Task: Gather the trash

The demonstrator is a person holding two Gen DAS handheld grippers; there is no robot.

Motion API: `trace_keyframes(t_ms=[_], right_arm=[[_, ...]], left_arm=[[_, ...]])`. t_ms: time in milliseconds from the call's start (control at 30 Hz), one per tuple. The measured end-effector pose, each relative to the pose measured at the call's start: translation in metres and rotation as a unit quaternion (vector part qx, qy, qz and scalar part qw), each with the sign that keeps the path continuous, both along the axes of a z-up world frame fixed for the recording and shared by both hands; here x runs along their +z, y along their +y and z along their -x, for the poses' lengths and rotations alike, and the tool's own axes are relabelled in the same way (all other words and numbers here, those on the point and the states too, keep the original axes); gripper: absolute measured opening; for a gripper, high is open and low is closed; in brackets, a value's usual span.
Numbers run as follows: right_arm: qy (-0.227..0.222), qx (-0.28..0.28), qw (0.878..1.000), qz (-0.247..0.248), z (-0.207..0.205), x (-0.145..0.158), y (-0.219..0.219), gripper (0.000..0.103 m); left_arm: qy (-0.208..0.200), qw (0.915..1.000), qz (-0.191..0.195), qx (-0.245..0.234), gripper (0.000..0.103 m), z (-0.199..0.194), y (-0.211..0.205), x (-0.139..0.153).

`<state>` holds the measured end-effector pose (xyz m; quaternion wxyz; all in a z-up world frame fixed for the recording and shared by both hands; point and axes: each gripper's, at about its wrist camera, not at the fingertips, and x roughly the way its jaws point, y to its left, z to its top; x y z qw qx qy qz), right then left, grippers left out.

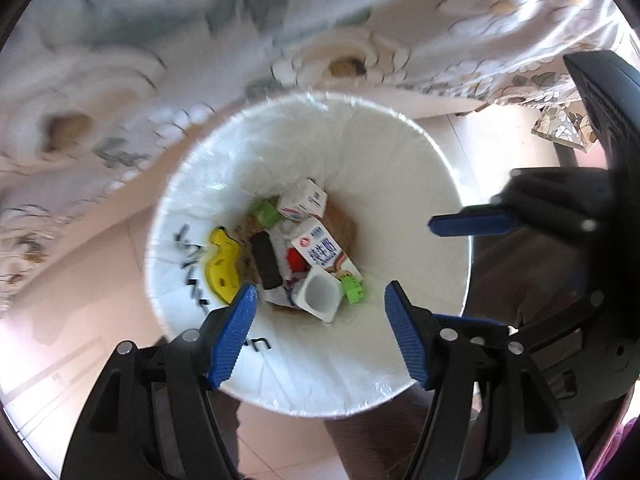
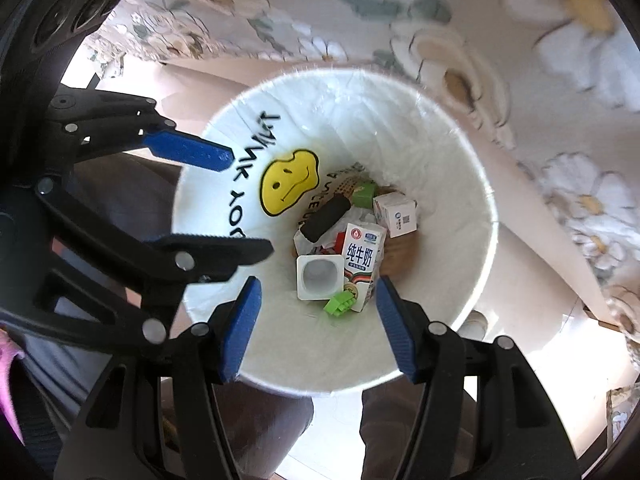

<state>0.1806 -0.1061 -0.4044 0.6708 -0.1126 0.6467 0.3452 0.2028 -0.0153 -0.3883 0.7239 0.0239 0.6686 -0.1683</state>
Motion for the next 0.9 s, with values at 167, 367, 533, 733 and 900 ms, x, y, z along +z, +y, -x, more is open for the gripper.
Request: trace_keyframes(t_ms=[167,367,533,733,900], right_arm=[[-0.038,-0.012,0.999,-0.01,0.002,0.049,-0.01,0.06],[-0.1,-0.033,0.994,-0.032,0.009,0.13,-0.026,0.065],[-0.158,-0.041,0.985,-0.047,0.029,0.195,-0.035,0.073],[-0.196,-0.057,0.977,-0.064,0.055,0.25,-0.047,0.076],[-0.231,-0.07,0.968,-0.071,0.083,0.288,-0.049,0.081]], left_arm=[[-0.052,0.9982,-0.023,0.019,0.069,0.009,0.007,0.051],[-0.122,0.9896,-0.042,0.065,0.071,0.026,0.021,0.127],[-0.178,0.9786,-0.032,0.098,0.08,0.047,0.03,0.192],[-0.238,0.9649,-0.028,0.108,0.084,0.076,0.032,0.251],[-0.276,0.9538,-0.046,0.109,0.09,0.1,0.029,0.287]])
